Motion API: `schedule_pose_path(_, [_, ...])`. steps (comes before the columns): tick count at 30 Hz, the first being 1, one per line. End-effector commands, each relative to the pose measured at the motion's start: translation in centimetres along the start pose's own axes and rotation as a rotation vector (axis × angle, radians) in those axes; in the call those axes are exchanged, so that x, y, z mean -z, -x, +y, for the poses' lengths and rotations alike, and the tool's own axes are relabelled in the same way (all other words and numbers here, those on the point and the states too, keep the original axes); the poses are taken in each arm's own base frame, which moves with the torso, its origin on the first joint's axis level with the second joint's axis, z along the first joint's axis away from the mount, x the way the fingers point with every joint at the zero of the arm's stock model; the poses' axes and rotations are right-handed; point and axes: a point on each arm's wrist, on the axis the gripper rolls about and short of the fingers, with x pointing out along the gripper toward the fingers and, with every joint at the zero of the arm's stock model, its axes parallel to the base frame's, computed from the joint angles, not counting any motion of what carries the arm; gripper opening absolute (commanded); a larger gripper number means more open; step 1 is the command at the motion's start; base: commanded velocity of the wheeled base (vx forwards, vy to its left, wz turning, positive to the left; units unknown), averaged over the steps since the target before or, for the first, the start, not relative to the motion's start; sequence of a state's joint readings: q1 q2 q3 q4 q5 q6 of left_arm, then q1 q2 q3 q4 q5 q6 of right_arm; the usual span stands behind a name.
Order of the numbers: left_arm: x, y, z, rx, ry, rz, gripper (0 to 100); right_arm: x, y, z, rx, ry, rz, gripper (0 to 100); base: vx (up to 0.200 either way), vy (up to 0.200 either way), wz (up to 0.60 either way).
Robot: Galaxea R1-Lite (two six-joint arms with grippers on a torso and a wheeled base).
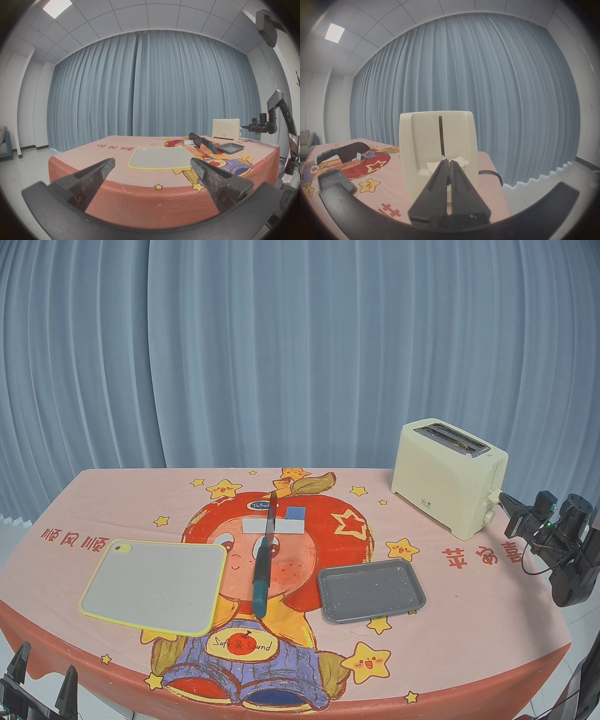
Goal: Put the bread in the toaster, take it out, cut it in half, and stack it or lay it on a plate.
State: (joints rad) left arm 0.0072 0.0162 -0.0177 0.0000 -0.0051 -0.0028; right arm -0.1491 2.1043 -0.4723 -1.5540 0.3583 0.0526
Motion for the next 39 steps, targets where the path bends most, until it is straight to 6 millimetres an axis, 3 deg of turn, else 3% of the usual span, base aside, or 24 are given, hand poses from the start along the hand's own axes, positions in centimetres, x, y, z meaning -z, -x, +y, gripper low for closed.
schedule_pose_path(1, [0.5, 0.0, 0.0, -0.001, 0.000, 0.001, 100, 0.0, 0.0, 0.0, -0.001, 0.002, -0.005, 0, 0.000, 0.000, 0.00])
schedule_pose_path(10, [0.5, 0.0, 0.0, 0.001, 0.000, 0.001, 100, -0.2, 0.0, 0.1, -0.003, 0.004, -0.012, 0, 0.000, 0.000, 0.00])
schedule_pose_path(19, [0.5, 0.0, 0.0, -0.001, 0.000, 0.001, 100, -2.7, 0.7, 0.5, -0.007, 0.031, -0.090, 0, 0.000, 0.000, 0.00])
schedule_pose_path(31, [0.5, 0.0, 0.0, -0.001, 0.000, 0.001, 100, -3.0, 0.9, 0.6, 0.021, 0.035, -0.102, 0, 0.000, 0.000, 0.00])
schedule_pose_path(39, [0.5, 0.0, 0.0, -0.001, 0.000, 0.001, 100, -5.1, 2.1, 0.8, 0.068, 0.054, -0.170, 0, 0.000, 0.000, 0.00])
